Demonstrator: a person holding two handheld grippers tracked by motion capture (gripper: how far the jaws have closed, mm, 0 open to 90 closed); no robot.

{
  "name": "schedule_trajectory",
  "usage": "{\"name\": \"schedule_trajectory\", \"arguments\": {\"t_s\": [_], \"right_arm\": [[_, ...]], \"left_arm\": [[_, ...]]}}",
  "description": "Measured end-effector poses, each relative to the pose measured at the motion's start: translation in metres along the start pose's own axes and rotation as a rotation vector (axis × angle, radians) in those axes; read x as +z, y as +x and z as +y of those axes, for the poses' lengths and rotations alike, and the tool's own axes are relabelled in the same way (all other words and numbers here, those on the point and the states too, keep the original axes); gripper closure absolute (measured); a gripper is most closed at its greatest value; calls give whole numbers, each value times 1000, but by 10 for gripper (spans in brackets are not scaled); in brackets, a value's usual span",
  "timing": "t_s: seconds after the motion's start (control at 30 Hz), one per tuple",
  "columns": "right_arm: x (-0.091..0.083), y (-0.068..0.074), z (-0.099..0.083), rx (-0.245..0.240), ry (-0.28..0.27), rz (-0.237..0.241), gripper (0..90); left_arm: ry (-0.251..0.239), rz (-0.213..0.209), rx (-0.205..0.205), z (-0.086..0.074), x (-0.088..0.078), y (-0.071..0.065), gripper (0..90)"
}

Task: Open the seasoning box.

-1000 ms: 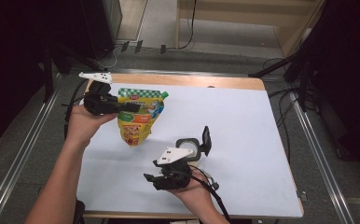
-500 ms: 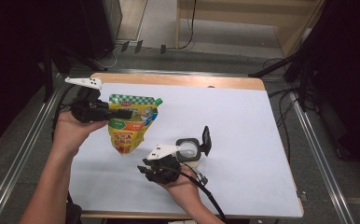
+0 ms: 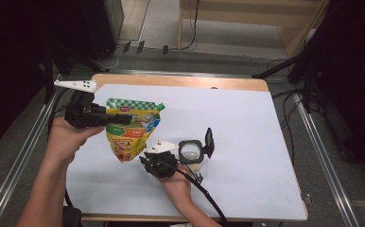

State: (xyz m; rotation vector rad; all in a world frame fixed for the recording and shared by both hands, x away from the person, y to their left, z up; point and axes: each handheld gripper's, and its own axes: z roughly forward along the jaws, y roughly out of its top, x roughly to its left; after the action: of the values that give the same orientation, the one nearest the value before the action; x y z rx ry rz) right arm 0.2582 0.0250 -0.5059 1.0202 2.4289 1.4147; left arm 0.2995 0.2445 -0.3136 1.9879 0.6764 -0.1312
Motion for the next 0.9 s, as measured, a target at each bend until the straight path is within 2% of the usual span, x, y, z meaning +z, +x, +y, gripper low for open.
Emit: {"name": "schedule_trajectory", "arguments": {"t_s": [0.23,0.37,0.53,0.6,0.67,0.73,0.83,0.9], "right_arm": [[2,-1,1,48,-54,-13,681],[2,-2,2,48,-80,-16,658],[2,1,2,27,-110,-21,639],[0,3,2,16,-128,-14,631],[-1,5,3,-19,-135,-13,630],[-3,7,2,-53,-142,-3,602],[-8,11,2,-100,-154,-6,595],[-10,16,2,-138,-158,-9,588]], "left_arm": [[-1,-46,-11,2,0,-5,900],[4,-72,-25,3,2,-8,900],[4,-73,-38,3,4,-8,900],[11,-61,-41,2,5,-5,900],[-3,-80,-63,0,5,-2,900],[-12,-78,-71,0,5,-1,900],[-21,-23,-59,1,6,-2,900],[-21,-13,-49,1,9,-3,891]]}}
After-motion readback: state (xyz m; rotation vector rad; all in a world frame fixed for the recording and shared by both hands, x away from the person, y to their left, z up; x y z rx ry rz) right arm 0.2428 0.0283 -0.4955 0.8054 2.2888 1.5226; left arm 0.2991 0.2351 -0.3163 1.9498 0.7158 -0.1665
